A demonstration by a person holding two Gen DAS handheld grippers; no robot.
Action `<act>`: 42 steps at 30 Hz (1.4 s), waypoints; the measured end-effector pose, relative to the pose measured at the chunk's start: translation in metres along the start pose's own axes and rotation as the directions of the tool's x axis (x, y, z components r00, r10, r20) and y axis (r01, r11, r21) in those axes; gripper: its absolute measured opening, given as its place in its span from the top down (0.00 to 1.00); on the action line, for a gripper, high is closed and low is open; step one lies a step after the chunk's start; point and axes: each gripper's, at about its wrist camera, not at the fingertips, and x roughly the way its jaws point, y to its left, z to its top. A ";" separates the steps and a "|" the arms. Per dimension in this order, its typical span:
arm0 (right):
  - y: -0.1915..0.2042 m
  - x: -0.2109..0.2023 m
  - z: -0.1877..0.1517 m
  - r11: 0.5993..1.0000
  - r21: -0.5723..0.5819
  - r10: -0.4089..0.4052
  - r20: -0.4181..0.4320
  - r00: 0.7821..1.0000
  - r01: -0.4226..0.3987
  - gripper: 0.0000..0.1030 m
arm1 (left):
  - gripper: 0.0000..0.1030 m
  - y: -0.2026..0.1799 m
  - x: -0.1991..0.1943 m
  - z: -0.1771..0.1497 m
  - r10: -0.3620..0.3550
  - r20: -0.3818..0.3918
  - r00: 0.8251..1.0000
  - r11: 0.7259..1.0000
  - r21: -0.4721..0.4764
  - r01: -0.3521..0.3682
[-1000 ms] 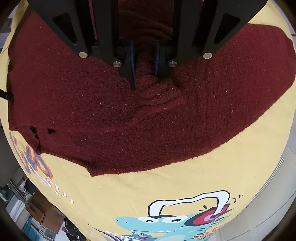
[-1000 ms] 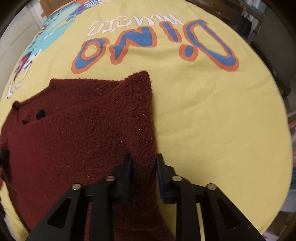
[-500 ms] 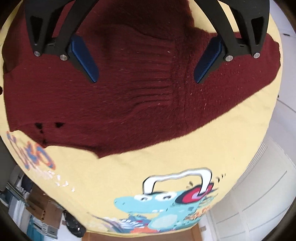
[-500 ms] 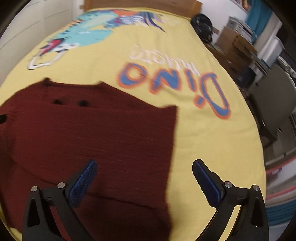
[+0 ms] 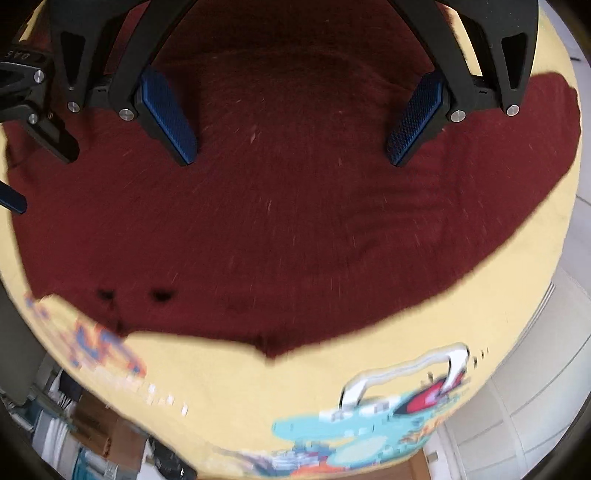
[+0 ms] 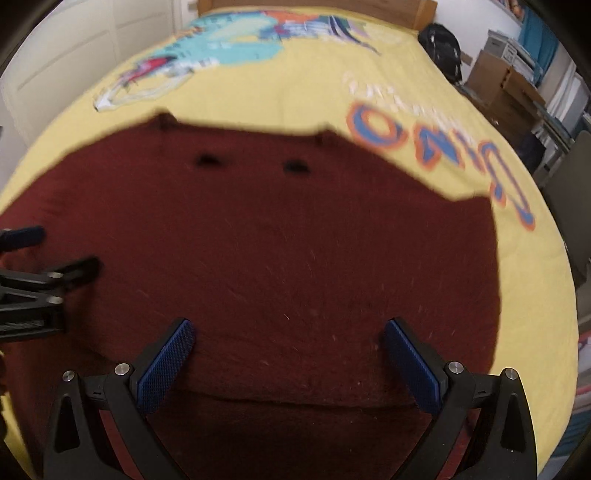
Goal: Fold small clothes
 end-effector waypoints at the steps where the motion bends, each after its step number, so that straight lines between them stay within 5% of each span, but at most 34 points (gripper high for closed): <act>1: -0.004 0.004 -0.003 1.000 0.002 -0.010 -0.001 1.000 0.010 0.00 | 0.01 0.001 0.006 -0.004 0.006 -0.006 1.000 1.000 0.001 -0.006; 12: -0.075 0.001 -0.024 0.992 0.105 -0.079 0.013 0.997 0.077 0.00 | 0.01 0.037 0.017 -0.013 -0.008 0.021 1.000 0.999 -0.038 0.008; 26: -0.073 -0.002 -0.025 0.988 0.148 -0.036 -0.018 0.999 0.039 0.00 | 0.01 0.035 0.020 -0.011 -0.004 0.024 1.000 1.000 -0.025 0.005; 34: -0.066 -0.064 -0.029 0.991 0.137 -0.012 0.040 0.999 0.007 0.00 | 0.01 0.044 -0.023 -0.014 -0.033 0.046 0.998 0.998 -0.050 0.035; 42: -0.060 -0.115 -0.046 0.986 0.169 -0.003 0.093 0.996 -0.013 0.00 | 0.01 0.128 -0.084 -0.029 0.020 0.108 0.994 0.985 -0.174 -0.001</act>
